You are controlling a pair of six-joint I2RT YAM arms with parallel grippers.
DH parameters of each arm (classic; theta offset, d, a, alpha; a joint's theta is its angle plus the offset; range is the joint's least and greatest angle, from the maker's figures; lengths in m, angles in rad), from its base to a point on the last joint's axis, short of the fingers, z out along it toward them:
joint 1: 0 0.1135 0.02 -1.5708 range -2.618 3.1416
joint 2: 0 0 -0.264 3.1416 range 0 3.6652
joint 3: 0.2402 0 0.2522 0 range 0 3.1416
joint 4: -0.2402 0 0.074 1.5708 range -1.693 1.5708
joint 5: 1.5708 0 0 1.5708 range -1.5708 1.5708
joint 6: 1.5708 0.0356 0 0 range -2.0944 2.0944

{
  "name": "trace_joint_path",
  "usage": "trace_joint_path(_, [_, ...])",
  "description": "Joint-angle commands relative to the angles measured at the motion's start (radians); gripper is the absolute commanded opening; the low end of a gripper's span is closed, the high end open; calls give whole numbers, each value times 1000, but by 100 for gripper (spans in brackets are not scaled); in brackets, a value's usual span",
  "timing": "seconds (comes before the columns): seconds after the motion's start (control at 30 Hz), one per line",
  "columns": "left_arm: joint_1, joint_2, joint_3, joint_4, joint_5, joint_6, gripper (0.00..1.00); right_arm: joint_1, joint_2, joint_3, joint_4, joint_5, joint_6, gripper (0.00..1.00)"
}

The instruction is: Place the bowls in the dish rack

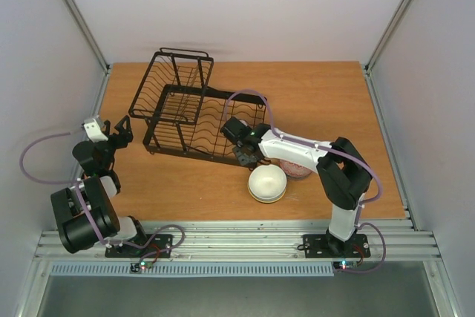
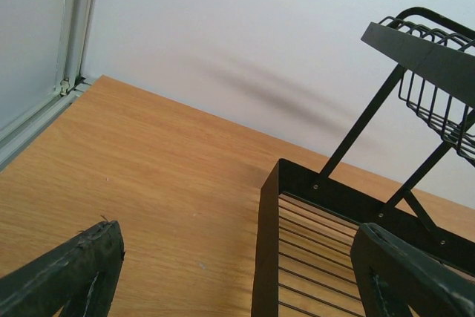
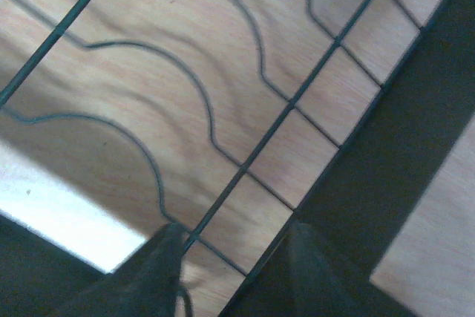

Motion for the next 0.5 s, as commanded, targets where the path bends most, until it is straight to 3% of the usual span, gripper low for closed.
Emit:
trace_joint_path(0.0, [-3, 16, -8, 79, 5, 4, 85, 40, 32, 9, -77, 33, 32, 46])
trace_joint_path(0.07, [-10, 11, -9, 77, 6, 12, 85, 50, 34, 46, -85, 80, 27, 55])
trace_joint_path(0.27, [-32, -16, -19, 58, 0, 33, 85, 56, -23, 150, -86, 188, -2, 68])
trace_joint_path(0.47, [-52, -54, -13, 7, 19, 55, 80, 57, -203, 101, -134, 248, 78, 66])
